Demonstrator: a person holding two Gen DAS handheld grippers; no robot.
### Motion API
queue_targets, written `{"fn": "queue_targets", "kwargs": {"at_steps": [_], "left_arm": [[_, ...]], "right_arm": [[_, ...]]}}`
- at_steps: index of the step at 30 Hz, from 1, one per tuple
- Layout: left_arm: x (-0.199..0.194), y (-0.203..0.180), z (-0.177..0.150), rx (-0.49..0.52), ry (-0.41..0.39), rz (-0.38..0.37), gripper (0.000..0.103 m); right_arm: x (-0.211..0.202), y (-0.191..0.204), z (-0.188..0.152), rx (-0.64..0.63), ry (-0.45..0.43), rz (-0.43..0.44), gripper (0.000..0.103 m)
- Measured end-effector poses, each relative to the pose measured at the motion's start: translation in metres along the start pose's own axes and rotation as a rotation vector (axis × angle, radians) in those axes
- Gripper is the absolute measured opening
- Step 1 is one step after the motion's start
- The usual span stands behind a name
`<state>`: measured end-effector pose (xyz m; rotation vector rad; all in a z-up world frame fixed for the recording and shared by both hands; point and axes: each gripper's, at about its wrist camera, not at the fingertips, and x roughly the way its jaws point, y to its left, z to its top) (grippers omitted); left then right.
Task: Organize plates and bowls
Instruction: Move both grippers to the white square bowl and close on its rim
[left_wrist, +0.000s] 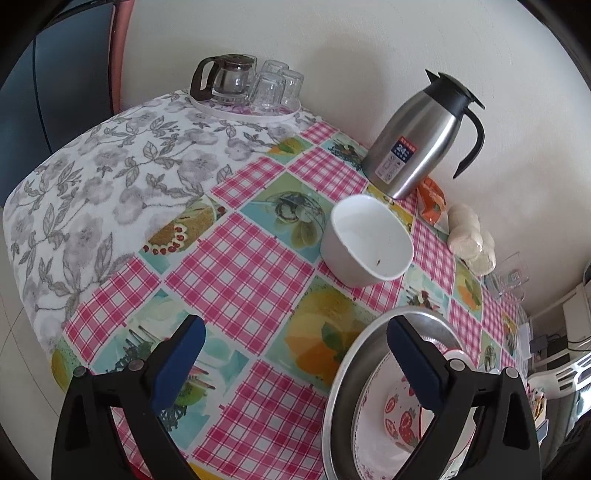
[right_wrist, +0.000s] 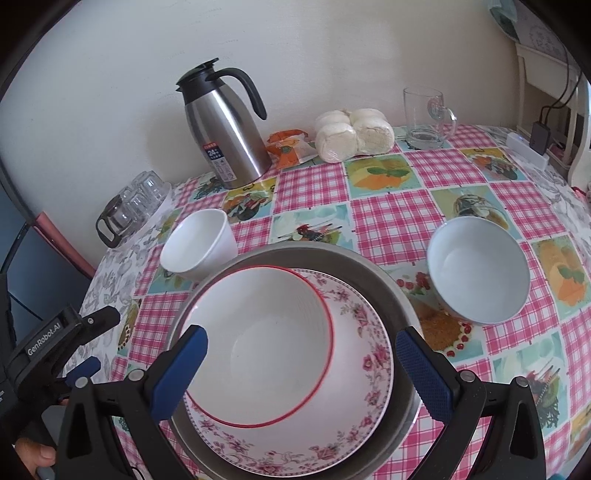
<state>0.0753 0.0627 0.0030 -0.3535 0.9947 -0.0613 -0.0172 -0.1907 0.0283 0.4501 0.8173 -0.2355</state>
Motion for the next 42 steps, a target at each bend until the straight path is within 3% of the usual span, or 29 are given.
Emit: {"fn": "queue_targets", "kwargs": {"at_steps": [7,16,22,31,36,42], "left_arm": [[0.001,0.004,0.015,-0.019,-0.049,0.008,0.099],[0.018,0.014,0.037,-0.077,-0.009,-0.11,0.099],[0.022,0.012,0.05,-0.064,-0.048,-0.142,0.099],[0.053,0.011,0.058,-0.11,0.013,-0.193,0.099],[0.072,0.001,0.058,-0.089,0.059,-0.207,0.099],[0.088,0.013,0.065,-0.135,0.077,-0.204,0.097]], "right_arm": [[-0.001,0.02,0.007,-0.052,-0.016,0.034,0.103],[0.007,0.049,0.031,-0.096,-0.017,0.04,0.103],[0.018,0.067,0.05,-0.094,0.01,0.051,0.103],[0.045,0.088,0.067,-0.081,0.075,0.039,0.102],[0.062,0.091,0.072,-0.045,0.109,0.022,0.087],[0.079,0.094,0.076,-0.047,0.132,-0.001,0.07]]}}
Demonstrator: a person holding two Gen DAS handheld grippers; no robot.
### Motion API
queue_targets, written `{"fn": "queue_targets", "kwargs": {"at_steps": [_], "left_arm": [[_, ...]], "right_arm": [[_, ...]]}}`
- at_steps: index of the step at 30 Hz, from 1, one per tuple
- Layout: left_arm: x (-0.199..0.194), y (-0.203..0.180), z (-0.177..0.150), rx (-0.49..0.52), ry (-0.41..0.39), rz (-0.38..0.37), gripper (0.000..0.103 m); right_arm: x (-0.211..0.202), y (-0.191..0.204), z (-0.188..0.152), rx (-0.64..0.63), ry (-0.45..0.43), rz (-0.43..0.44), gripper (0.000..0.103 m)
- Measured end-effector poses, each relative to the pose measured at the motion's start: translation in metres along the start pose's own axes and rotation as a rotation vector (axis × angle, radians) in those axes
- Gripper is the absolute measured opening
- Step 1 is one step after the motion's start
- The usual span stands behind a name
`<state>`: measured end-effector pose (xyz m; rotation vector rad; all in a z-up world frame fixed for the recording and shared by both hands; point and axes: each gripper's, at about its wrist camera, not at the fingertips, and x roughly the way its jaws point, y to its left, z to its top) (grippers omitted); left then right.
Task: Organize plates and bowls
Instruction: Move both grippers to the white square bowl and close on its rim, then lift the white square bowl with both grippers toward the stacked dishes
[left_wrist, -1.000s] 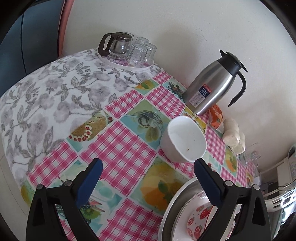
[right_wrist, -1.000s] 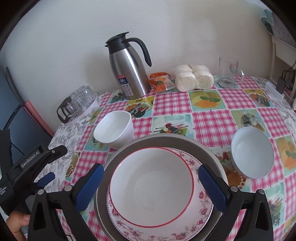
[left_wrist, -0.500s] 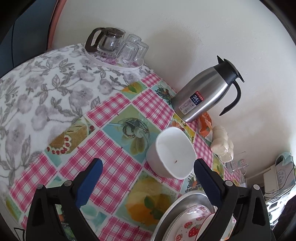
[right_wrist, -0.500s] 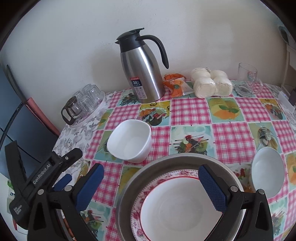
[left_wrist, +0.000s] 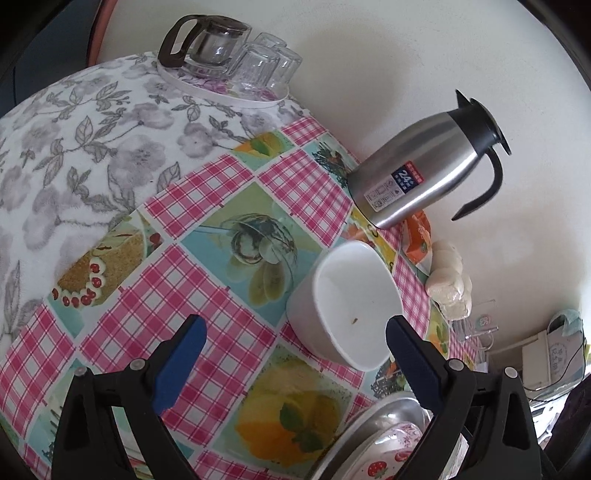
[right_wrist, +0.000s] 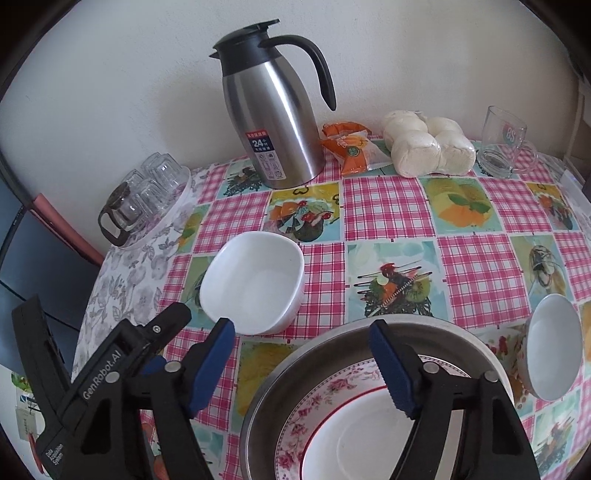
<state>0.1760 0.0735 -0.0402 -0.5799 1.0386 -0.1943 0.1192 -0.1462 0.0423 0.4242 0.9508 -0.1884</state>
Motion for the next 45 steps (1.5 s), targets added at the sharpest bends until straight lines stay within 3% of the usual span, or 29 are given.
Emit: {"fn": "queue_targets", "kwargs": {"at_steps": [5,23,31,39,45], "left_arm": [[0.007,0.007,0.01,-0.012,0.001,0.0,0.083],[0.036,0.001,0.015,0.032,0.037,-0.044,0.065],[0.052,0.003,0.011,0.024,0.066,-0.068,0.037],[0.054,0.004,0.013,0.023,0.068,-0.072,0.036],[0.052,0.013,0.016,0.01,0.069,-0.033,0.036]], "right_arm": [[0.015,0.001,0.006,0.012,0.021,-0.006,0.061],[0.07,0.015,0.022,0.071,0.111,-0.018,0.035],[0.088,0.014,0.023,0.082,0.133,-0.045,0.02],[0.104,0.016,0.021,0.062,0.165,-0.064,0.016],[0.105,0.027,0.017,0.002,0.187,-0.067,0.016]]}}
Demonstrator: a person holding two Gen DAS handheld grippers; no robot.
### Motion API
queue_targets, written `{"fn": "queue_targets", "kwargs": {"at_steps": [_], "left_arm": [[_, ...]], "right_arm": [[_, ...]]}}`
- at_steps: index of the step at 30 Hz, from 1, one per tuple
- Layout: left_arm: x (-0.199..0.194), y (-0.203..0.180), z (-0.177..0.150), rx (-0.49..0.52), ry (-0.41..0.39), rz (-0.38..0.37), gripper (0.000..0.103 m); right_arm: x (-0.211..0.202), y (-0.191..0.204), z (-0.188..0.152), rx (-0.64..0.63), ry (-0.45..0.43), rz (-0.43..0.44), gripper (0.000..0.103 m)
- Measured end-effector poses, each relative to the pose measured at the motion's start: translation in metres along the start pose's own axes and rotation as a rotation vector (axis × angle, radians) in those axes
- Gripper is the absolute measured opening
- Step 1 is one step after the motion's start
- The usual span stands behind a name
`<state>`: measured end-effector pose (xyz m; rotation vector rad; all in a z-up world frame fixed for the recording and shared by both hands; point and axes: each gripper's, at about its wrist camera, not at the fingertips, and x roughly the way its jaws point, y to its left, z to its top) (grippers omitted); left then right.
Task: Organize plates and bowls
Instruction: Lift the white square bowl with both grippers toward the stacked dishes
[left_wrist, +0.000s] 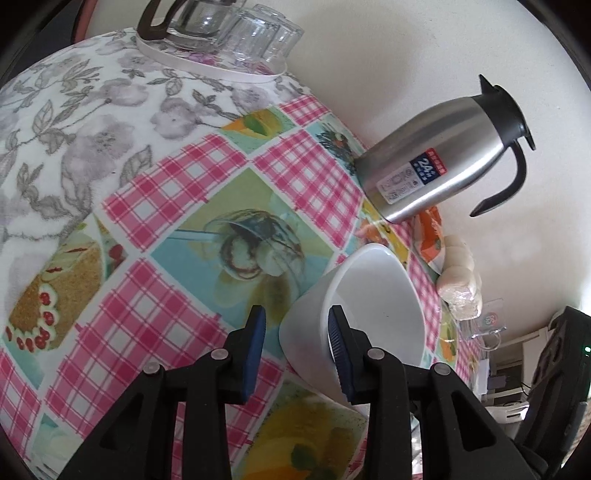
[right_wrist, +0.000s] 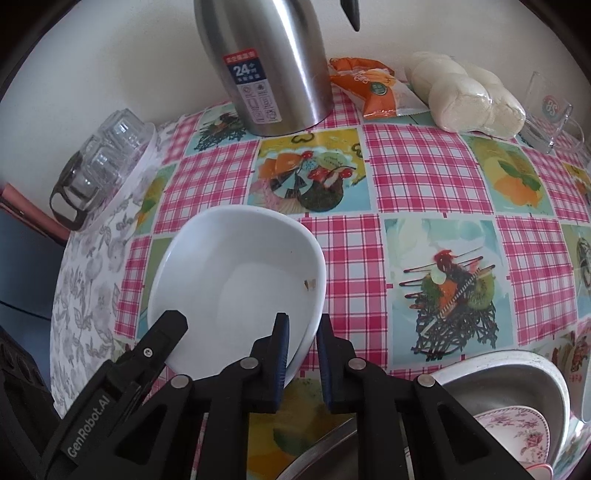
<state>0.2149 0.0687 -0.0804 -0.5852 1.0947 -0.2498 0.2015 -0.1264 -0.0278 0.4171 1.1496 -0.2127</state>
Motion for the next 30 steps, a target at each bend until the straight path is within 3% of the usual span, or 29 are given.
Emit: {"fn": "queue_targets", "kwargs": {"at_steps": [3,7,17,30], "left_arm": [[0.001,0.007,0.001,-0.023,0.014,0.005,0.033],[0.0,0.01,0.0,-0.024,0.023,0.015,0.021],[-0.017,0.008,-0.004,0.004,0.016,0.031,0.019],[-0.07,-0.05,-0.017,0.134,-0.062,-0.044,0.019]], "right_arm": [[0.0,0.008,-0.004,-0.038,0.007,0.003,0.016],[0.0,0.016,-0.011,-0.075,0.013,0.01,0.016],[-0.009,0.017,-0.025,-0.081,0.01,0.039,0.016],[-0.083,-0.008,-0.032,-0.044,-0.134,0.1,0.016]]}}
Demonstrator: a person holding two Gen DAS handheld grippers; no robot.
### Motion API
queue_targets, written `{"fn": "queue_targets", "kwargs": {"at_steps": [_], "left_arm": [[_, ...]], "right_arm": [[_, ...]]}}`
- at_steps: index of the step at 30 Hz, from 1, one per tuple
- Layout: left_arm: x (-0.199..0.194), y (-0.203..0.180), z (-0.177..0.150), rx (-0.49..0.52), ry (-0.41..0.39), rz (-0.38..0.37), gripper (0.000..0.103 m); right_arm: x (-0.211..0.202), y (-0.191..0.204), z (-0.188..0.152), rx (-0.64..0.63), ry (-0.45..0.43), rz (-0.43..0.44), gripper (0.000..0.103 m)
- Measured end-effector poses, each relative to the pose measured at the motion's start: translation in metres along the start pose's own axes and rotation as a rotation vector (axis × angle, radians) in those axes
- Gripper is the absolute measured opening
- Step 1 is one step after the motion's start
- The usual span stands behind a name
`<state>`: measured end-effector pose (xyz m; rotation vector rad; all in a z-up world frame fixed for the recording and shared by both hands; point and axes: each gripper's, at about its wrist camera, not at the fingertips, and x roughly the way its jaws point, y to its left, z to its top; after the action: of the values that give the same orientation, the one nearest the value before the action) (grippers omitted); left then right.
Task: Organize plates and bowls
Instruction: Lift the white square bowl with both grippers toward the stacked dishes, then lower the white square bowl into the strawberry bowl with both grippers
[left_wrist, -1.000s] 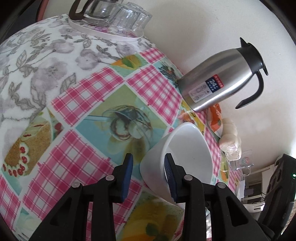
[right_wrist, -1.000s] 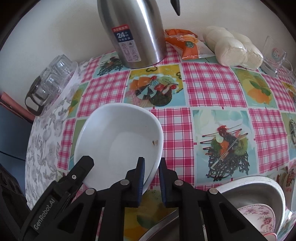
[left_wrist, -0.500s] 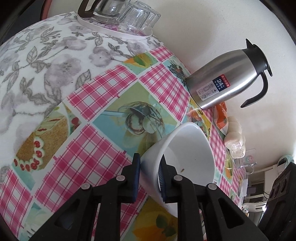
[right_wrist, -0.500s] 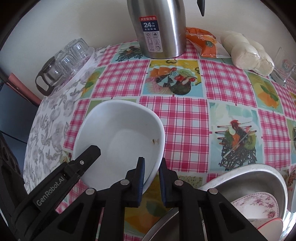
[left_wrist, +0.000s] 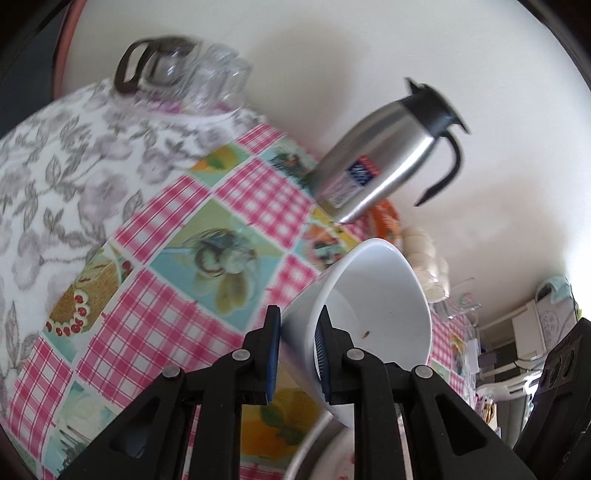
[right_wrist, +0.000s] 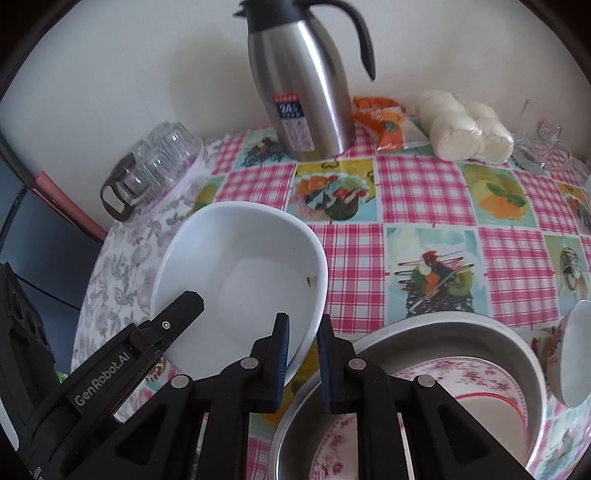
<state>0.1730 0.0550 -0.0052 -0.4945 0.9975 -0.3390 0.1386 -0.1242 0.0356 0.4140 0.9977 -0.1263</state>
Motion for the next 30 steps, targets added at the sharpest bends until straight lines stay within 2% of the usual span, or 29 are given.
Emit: {"fn": "queue_targets", "kwargs": {"at_steps": [13,22,30], "left_arm": [[-0.026,-0.064,-0.026,0.106,-0.001,-0.103,0.018],[-0.036,-0.099,-0.049,0.2,0.021,-0.142,0.018],[-0.054,-0.12,-0.067,0.289,0.0,-0.138,0.018]], "right_arm": [[-0.078,-0.053,-0.009,0.081,-0.144,0.053,0.016],[-0.121,-0.092,-0.027,0.131,-0.237,0.072,0.016],[-0.142,-0.117,-0.046,0.186,-0.292,0.123,0.017]]}}
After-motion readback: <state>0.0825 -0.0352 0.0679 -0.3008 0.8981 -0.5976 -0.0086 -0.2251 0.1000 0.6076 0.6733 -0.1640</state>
